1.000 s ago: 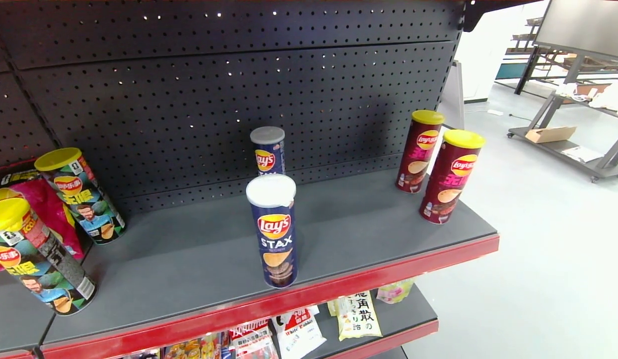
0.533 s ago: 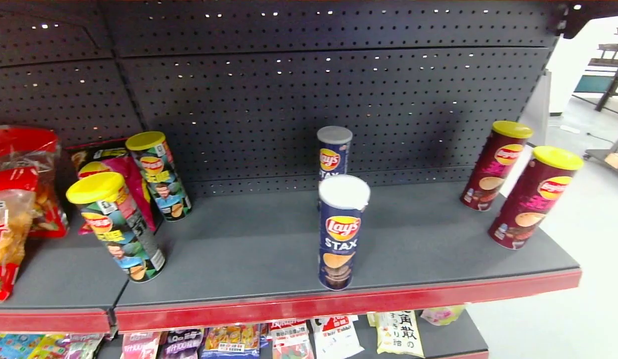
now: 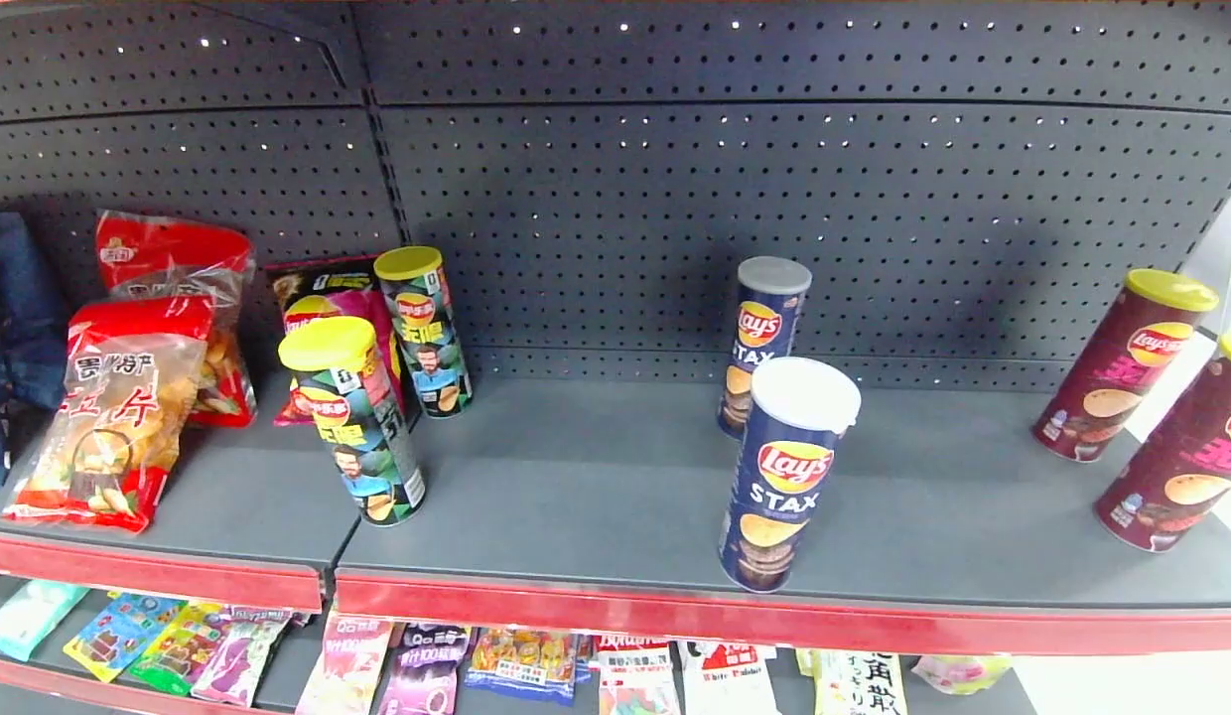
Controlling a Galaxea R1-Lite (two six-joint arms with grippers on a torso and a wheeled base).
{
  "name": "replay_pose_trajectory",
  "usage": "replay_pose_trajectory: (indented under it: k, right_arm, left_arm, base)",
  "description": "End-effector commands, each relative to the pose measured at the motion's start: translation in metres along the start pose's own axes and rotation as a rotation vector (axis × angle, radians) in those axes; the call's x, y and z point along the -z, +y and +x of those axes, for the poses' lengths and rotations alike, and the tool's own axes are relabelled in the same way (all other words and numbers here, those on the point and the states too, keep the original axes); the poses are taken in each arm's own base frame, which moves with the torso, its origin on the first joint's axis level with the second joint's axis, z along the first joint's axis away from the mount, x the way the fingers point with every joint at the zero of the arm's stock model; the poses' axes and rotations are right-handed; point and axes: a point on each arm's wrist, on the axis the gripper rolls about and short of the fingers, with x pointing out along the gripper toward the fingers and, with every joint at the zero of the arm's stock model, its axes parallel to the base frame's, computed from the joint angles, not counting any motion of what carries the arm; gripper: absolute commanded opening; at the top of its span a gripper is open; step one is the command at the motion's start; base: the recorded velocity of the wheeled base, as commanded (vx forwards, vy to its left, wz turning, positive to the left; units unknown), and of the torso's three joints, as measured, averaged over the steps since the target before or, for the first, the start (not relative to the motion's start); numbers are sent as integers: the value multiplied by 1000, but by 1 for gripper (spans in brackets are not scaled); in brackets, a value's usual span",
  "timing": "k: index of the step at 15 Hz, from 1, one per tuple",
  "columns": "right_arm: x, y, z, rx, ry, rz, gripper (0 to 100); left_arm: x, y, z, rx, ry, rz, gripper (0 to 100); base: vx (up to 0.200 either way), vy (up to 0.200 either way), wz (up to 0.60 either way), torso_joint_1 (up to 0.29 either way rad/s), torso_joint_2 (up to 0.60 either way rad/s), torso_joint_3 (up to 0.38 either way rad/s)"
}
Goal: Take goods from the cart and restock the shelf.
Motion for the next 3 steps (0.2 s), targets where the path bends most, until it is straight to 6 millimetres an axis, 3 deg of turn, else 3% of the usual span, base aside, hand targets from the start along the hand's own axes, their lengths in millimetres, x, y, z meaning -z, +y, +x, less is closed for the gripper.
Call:
replay_pose_trajectory:
  k: [1,3]
  right_arm:
    - [0,0,0,-1,-1,1,100]
    - [0,0,0,2,-1,-1,100]
  left_arm:
    - [2,0,2,-1,9,1,100]
    - [3,0,3,-1,-6,1,100]
  base:
    - [0,0,0,0,0,0]
    - [0,0,0,0,0,0]
